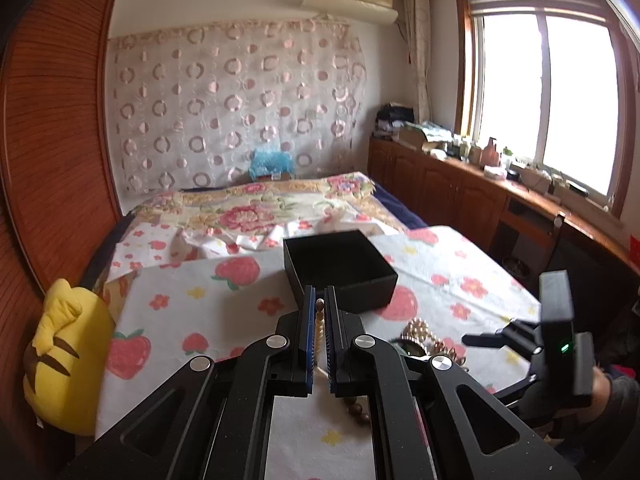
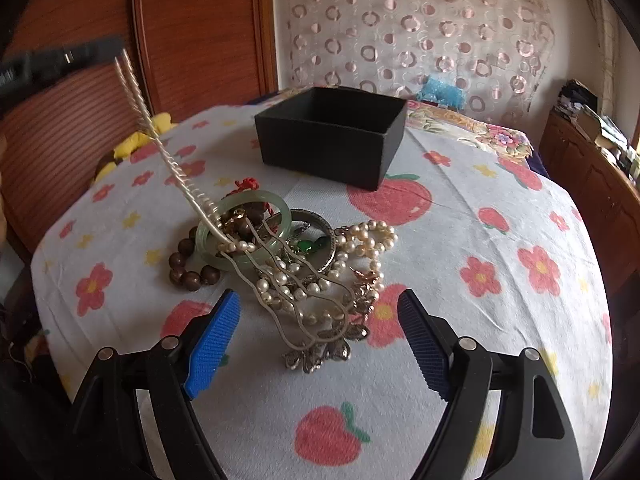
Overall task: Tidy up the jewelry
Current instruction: 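Grasp a pearl necklace with the left tool while the right tool reaches the silver hairpin, then carry the silver hairpin into the black box with the right tool while the left lifts pearls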
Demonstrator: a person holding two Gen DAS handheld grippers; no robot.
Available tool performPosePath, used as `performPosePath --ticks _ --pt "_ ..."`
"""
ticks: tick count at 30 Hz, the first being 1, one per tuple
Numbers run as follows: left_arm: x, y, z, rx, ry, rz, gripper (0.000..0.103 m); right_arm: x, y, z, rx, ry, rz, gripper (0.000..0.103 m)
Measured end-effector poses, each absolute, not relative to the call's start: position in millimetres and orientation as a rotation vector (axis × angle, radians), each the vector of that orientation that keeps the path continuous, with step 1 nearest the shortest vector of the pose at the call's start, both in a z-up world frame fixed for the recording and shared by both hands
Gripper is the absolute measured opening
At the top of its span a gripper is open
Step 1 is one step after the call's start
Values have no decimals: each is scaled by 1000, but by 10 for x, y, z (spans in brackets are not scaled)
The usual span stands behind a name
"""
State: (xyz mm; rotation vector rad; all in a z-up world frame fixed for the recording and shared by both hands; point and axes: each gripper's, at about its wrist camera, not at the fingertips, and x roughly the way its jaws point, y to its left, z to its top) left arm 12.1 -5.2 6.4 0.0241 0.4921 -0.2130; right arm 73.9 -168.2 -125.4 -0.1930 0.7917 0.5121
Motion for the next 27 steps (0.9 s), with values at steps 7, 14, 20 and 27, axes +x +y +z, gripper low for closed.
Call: performPosePath --ticks 7,14,20,27 --pt "51 60 272 22 436 -194 4 828 -1601 -1321 -243 824 521 83" --pt "51 141 375 21 418 -172 4 831 -1639 -1347 -259 838 535 67" --pt "110 166 383 28 422 -158 4 787 -1705 -1290 -249 827 541 58" --pt "204 170 409 30 422 -154 4 773 -1759 -1174 -246 799 546 58"
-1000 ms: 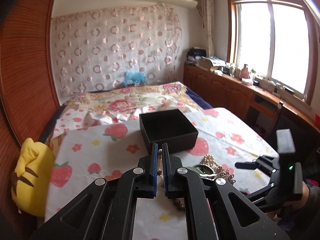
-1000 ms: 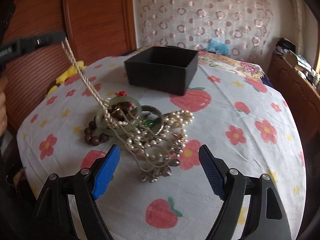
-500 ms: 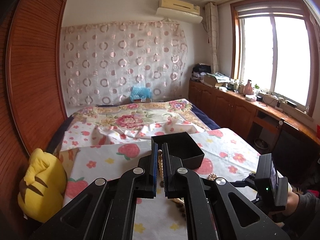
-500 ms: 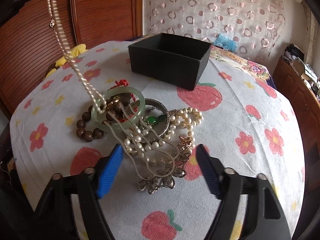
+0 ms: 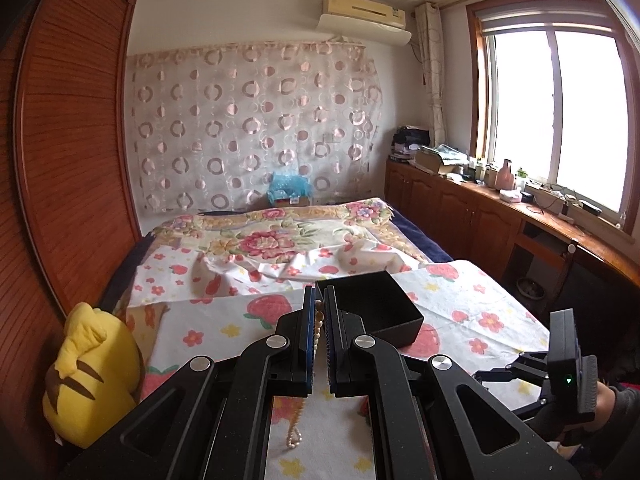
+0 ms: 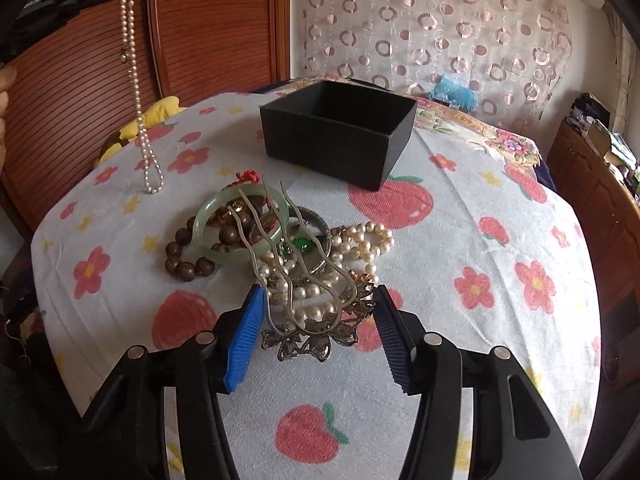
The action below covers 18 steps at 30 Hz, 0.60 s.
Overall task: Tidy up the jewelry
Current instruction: 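Carry the silver hairpin into the black box with the right tool while the left lifts pearls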
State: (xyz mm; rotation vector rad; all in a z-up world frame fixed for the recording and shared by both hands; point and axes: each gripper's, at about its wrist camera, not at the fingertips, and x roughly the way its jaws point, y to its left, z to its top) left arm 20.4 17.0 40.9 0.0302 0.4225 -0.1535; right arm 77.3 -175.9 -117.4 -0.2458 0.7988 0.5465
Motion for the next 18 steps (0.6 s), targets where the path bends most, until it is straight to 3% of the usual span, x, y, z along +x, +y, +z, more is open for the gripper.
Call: performPosePath --ticks 18 --pt "641 -65 804 82 349 -185 4 1383 -1701 -747 -263 714 549 58"
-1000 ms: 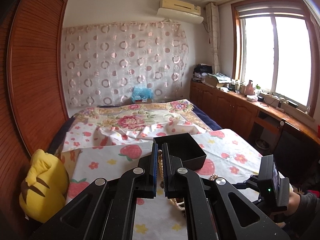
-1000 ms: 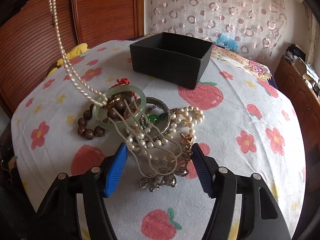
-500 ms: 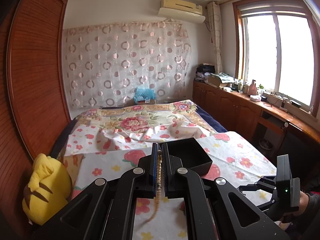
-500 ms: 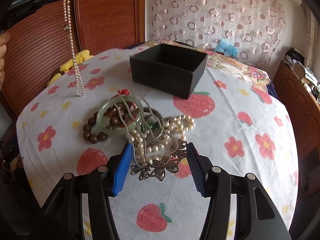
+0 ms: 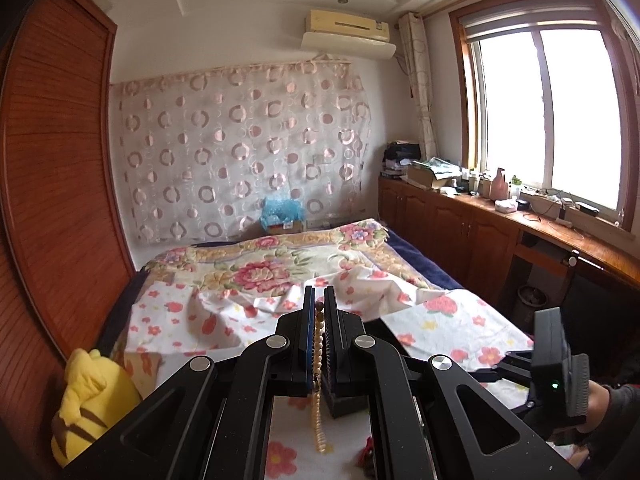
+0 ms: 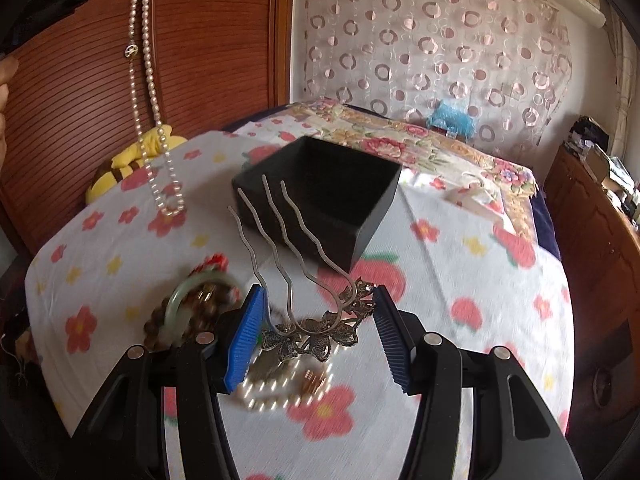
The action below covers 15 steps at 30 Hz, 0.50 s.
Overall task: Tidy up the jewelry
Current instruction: 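Carry the silver hairpin into the black box with the right tool while the left lifts pearls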
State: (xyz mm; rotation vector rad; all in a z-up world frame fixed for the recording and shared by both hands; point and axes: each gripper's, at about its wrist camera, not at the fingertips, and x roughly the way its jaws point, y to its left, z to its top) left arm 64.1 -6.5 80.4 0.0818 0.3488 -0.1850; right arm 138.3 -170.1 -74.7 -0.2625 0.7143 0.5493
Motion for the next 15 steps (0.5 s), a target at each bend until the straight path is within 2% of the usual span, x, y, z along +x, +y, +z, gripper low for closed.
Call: performPosePath --ticks 15 --pt "1273 -170 1052 86 327 -190 4 2244 -1404 -661 -300 720 582 58"
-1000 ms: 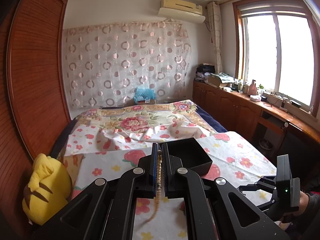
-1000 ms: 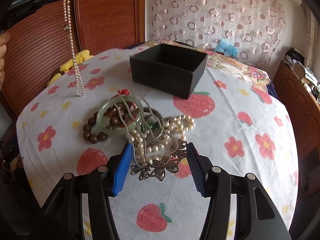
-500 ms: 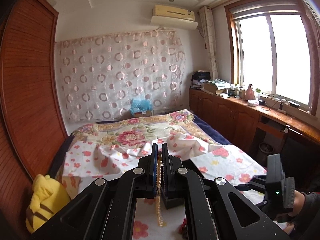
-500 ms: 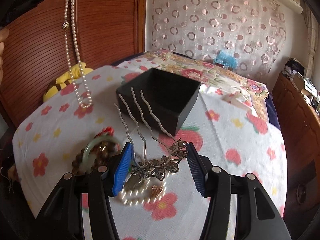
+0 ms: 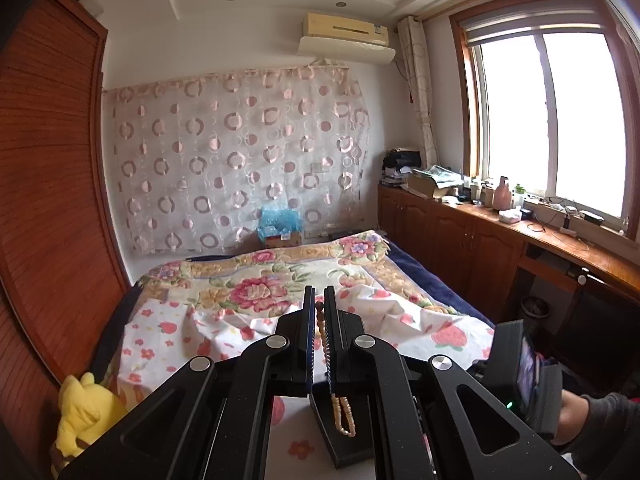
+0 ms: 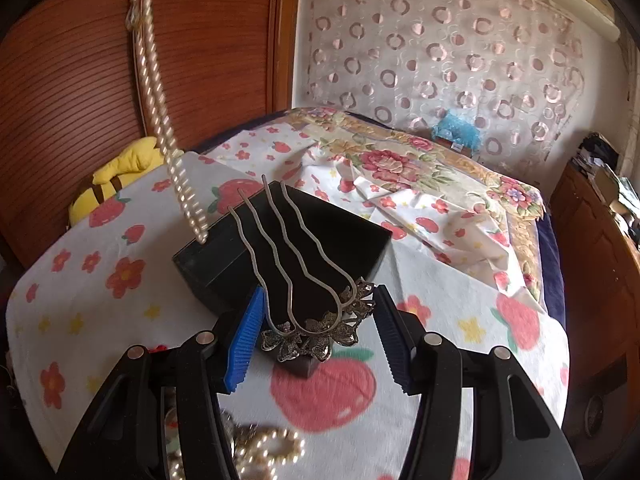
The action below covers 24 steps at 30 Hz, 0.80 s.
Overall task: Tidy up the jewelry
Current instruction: 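Carry the silver hairpin into the black box with the right tool while the left lifts pearls, then lower the pearl necklace into the black box and open the left tool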
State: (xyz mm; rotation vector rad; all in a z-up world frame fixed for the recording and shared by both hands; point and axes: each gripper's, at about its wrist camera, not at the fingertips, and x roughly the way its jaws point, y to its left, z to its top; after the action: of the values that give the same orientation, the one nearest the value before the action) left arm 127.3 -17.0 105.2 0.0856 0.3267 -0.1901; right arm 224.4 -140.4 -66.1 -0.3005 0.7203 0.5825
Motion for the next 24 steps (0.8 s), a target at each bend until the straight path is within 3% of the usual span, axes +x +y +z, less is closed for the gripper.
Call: performPosePath --ticks 7,12,24 --pt "1514 -212 1045 106 346 -185 4 2376 -1269 -792 -332 749 610 59" --pt "1721 -257 992 116 370 -183 4 2356 -1297 -796 -317 743 628 66" --pt "1868 -387 924 120 375 -213 4 2264 -1584 -690 -252 713 592 66"
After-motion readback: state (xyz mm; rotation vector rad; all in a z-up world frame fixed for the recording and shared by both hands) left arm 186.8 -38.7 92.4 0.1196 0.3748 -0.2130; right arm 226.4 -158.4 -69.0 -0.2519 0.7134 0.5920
